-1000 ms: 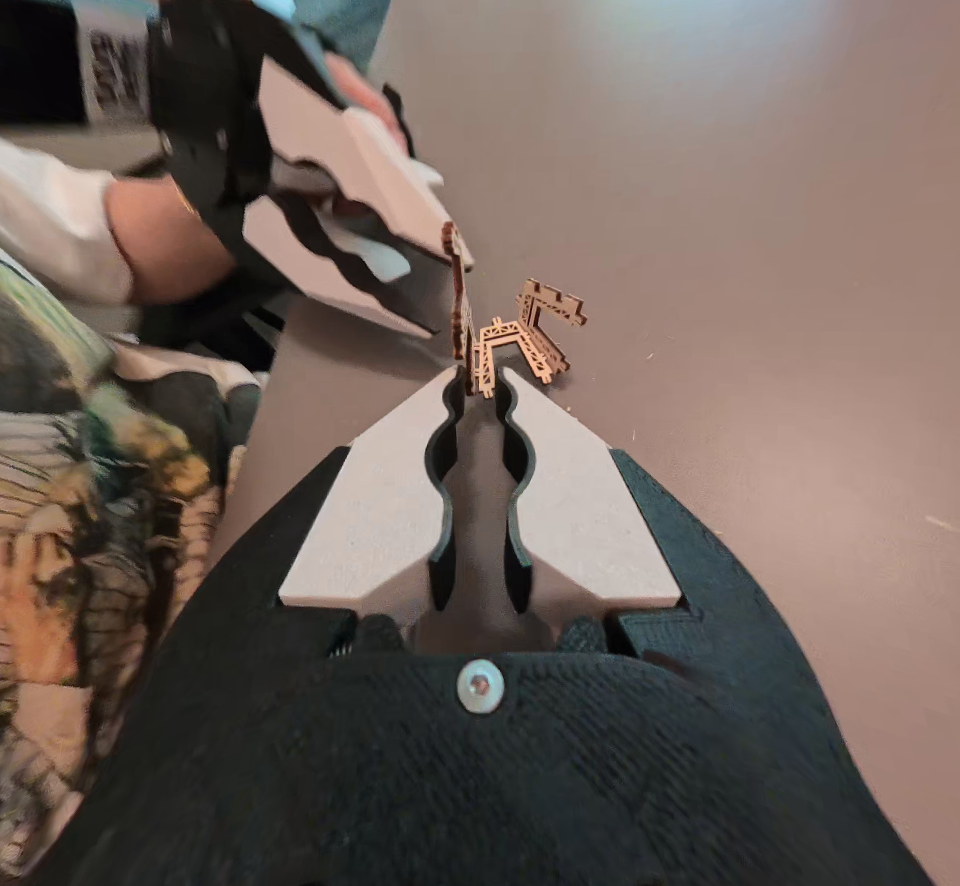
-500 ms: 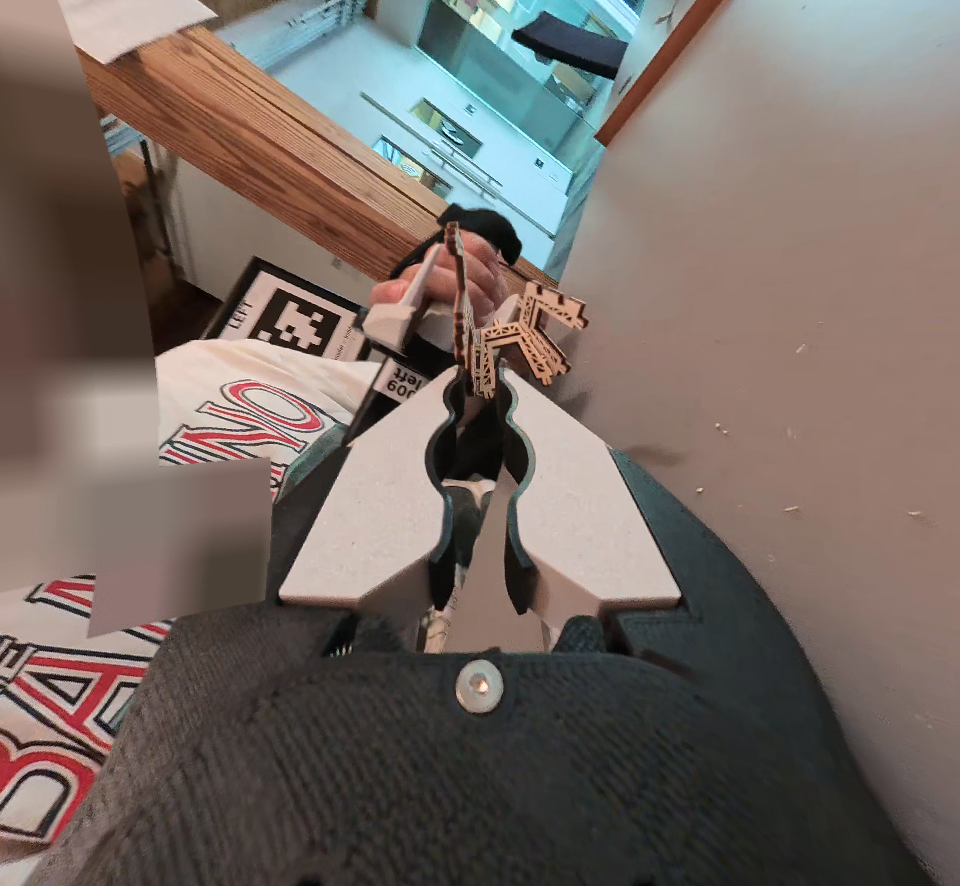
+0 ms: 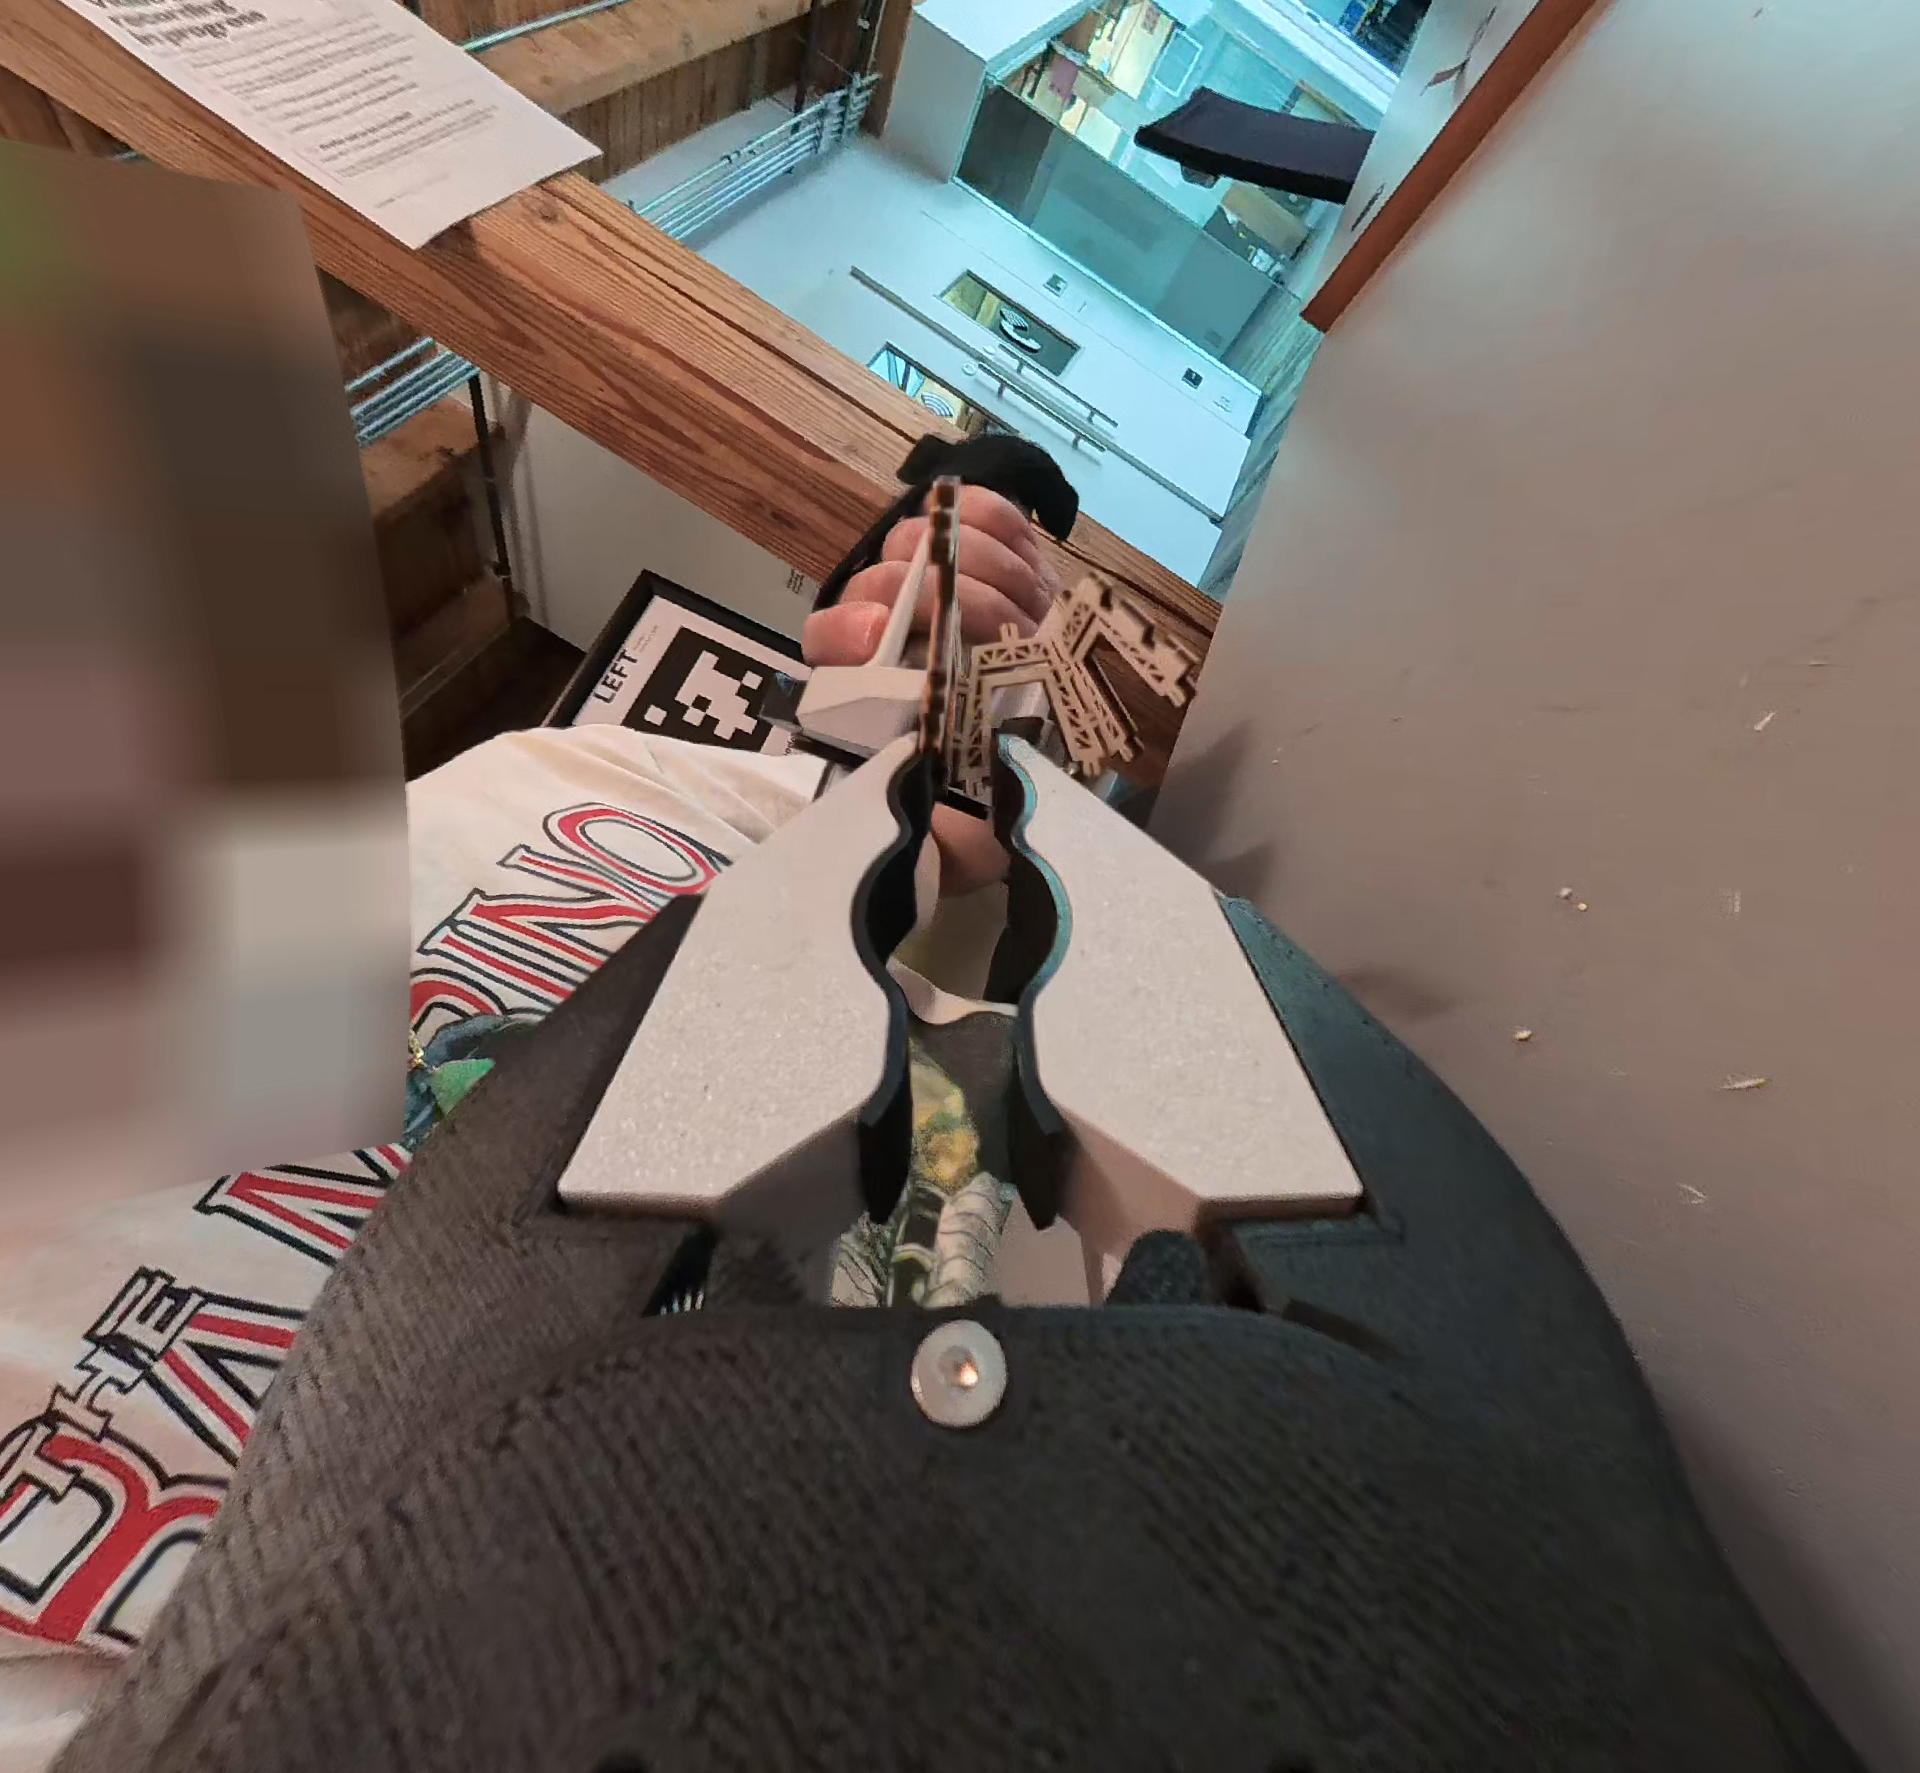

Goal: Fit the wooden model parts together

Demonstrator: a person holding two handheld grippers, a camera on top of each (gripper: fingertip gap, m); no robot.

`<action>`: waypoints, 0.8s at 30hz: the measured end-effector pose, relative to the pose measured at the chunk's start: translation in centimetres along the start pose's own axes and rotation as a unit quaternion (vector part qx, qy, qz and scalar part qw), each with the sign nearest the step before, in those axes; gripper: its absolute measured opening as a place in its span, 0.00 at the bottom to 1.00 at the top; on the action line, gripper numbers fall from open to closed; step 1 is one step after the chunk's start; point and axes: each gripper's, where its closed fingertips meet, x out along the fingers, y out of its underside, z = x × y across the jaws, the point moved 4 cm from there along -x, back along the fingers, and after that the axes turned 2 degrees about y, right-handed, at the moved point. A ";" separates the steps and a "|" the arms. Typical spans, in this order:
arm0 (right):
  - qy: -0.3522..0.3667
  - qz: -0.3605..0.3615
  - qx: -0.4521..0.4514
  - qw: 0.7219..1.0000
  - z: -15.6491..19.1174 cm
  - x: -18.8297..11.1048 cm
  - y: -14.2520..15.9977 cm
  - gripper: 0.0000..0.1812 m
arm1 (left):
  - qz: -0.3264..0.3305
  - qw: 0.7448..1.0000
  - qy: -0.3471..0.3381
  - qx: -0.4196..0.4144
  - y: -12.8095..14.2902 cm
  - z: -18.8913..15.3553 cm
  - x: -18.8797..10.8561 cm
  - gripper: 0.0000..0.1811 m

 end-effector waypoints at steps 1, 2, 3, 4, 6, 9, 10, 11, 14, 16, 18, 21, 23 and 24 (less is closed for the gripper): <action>-0.001 -0.004 0.003 1.000 0.0 0.0 -0.1 0.04 | 0.004 1.000 0.000 0.005 0.1 0.1 0.0 0.09; -0.001 -0.005 0.006 1.000 0.0 0.0 -0.1 0.04 | 0.007 1.000 0.003 0.009 0.1 0.1 0.0 0.09; 0.005 0.000 0.003 1.000 -0.1 0.0 -0.1 0.05 | 0.006 1.000 0.008 0.010 0.1 0.1 0.0 0.07; 0.015 0.005 -0.003 1.000 -0.3 0.0 0.0 0.04 | 0.005 1.000 0.014 0.010 0.0 0.0 0.0 0.06; 0.019 0.005 -0.006 1.000 -0.2 -0.1 0.0 0.04 | 0.006 1.000 0.027 0.003 0.1 -0.1 0.0 0.11; 0.024 0.005 -0.010 1.000 -0.1 -0.2 -0.1 0.05 | -0.002 0.997 0.059 -0.058 0.0 -0.1 -0.1 0.19; 0.024 0.005 -0.009 1.000 -0.1 -0.2 -0.1 0.04 | -0.007 0.993 0.079 -0.084 0.0 -0.2 -0.3 0.19; 0.026 0.006 -0.009 1.000 -0.2 -0.2 -0.1 0.04 | -0.014 0.990 0.092 -0.103 -0.1 -0.1 -0.4 0.18; 0.033 0.021 -0.010 0.999 -0.5 0.0 0.3 0.04 | -0.027 0.984 0.131 -0.117 -0.3 -0.1 -0.6 0.17; 0.034 0.033 -0.012 0.999 -0.5 0.3 0.6 0.05 | -0.023 0.983 0.149 -0.108 -0.3 -0.1 -0.6 0.14; 0.048 0.048 -0.021 0.997 -0.7 0.5 1.0 0.05 | -0.018 0.980 0.170 -0.102 -0.3 -0.2 -0.5 0.10; 0.048 0.053 -0.028 0.997 -0.5 0.5 1.0 0.04 | -0.013 0.978 0.184 -0.093 -0.3 -0.2 -0.5 0.07; 0.054 0.051 -0.036 0.997 -0.4 0.4 0.9 0.04 | -0.006 0.979 0.184 -0.089 -0.2 -0.2 -0.5 0.06; 0.058 0.052 -0.043 0.996 -0.4 0.4 0.8 0.04 | -0.005 0.979 0.183 -0.086 -0.2 -0.2 -0.5 0.06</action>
